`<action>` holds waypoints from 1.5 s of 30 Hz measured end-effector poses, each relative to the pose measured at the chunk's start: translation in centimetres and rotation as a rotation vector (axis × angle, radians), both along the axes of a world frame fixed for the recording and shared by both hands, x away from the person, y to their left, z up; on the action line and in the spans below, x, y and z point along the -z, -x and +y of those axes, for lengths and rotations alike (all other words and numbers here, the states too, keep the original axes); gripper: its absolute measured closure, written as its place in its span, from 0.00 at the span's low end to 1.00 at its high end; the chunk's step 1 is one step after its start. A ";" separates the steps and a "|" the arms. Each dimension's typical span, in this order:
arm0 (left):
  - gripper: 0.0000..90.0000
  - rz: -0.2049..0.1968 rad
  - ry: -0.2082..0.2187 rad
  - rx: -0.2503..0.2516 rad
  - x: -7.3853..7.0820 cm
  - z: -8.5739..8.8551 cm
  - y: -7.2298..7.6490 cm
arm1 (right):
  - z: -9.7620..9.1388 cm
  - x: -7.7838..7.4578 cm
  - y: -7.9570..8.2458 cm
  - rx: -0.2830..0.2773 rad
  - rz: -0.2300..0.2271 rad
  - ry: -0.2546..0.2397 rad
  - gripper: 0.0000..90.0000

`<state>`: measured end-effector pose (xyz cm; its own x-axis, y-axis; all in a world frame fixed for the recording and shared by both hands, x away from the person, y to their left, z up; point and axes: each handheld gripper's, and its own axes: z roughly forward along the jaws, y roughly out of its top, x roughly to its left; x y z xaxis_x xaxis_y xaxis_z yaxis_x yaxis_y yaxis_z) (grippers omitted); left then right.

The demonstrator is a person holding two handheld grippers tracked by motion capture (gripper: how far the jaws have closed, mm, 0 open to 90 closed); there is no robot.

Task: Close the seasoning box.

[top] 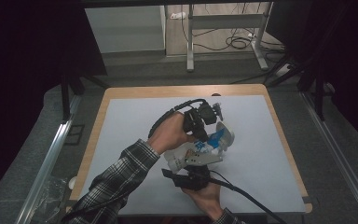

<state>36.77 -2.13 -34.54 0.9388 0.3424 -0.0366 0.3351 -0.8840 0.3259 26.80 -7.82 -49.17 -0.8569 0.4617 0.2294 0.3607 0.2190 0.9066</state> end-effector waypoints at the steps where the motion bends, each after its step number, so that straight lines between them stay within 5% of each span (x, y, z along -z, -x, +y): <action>1: 1.00 0.000 0.000 0.001 0.0 0.0 0.0 | 0.0 0.0 0.0 0.000 0.000 0.000 0.62; 45: 1.00 0.008 -0.006 -0.002 0.1 0.1 -0.1 | 0.1 0.0 0.2 0.003 0.002 -0.003 0.68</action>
